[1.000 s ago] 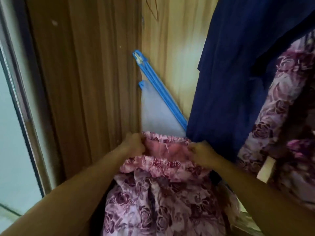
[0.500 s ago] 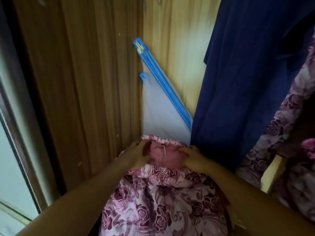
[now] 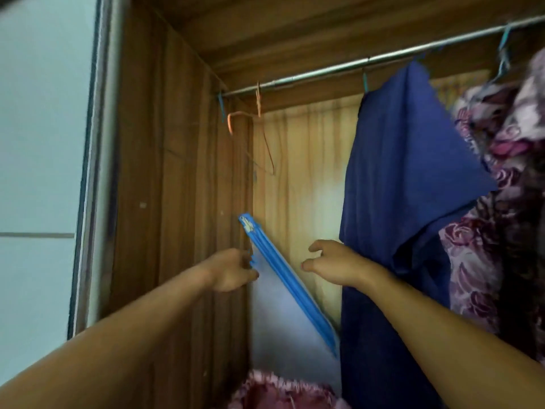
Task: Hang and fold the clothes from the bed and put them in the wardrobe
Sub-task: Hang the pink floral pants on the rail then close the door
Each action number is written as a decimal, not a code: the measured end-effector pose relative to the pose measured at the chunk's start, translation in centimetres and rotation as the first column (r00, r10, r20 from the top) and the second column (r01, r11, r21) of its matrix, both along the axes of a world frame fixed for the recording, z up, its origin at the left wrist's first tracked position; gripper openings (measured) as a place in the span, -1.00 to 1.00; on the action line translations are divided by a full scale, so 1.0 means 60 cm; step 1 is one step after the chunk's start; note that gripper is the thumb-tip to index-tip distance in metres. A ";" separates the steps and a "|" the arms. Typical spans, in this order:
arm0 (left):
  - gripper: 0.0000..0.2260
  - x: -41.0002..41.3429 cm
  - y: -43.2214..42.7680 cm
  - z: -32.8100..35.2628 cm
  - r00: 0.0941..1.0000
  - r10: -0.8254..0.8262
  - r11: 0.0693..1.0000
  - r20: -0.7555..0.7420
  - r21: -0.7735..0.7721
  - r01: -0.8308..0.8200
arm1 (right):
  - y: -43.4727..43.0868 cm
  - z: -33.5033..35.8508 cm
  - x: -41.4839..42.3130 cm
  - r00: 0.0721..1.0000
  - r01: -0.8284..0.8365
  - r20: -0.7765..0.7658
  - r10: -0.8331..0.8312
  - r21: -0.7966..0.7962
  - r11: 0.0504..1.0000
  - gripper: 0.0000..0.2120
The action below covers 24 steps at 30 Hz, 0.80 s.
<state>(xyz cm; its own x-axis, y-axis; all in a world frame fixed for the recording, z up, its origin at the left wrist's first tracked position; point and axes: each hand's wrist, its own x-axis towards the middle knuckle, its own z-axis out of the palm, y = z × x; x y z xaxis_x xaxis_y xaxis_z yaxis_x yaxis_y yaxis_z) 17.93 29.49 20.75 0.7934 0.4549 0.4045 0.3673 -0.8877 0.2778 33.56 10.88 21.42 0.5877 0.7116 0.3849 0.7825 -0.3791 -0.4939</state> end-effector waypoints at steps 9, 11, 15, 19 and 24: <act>-0.67 -0.055 -0.045 0.177 0.967 -0.039 0.999 0.253 0.008 0.038 | -0.016 0.138 -0.024 0.989 0.011 0.133 -0.057 0.320 0.947 -0.41; -0.51 -0.065 -0.046 0.208 0.889 -0.056 0.991 0.454 -0.082 0.104 | -0.014 0.143 -0.025 0.988 -0.002 0.139 -0.073 0.474 0.881 -0.48; -0.37 -0.081 -0.071 0.264 0.657 -0.063 0.921 0.751 -0.210 0.327 | -0.015 0.148 -0.022 0.988 -0.013 0.128 -0.083 0.615 0.789 -0.48; -0.51 -0.076 -0.099 0.308 0.593 -0.052 0.826 0.804 -0.299 0.477 | -0.021 0.146 -0.019 0.985 -0.008 0.138 -0.105 0.642 0.767 -0.48; -0.65 -0.066 -0.105 0.336 0.542 -0.048 0.789 0.839 -0.301 0.536 | -0.028 0.136 -0.011 0.983 -0.008 0.147 -0.109 0.631 0.776 -0.49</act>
<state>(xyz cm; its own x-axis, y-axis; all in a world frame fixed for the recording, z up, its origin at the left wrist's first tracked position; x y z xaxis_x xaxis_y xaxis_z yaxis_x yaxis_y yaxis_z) 13.94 23.18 40.91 0.4115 0.5689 0.7121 -0.4567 -0.5475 0.7012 32.91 9.20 29.60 0.5016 0.2486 0.8286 0.8627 -0.0728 -0.5004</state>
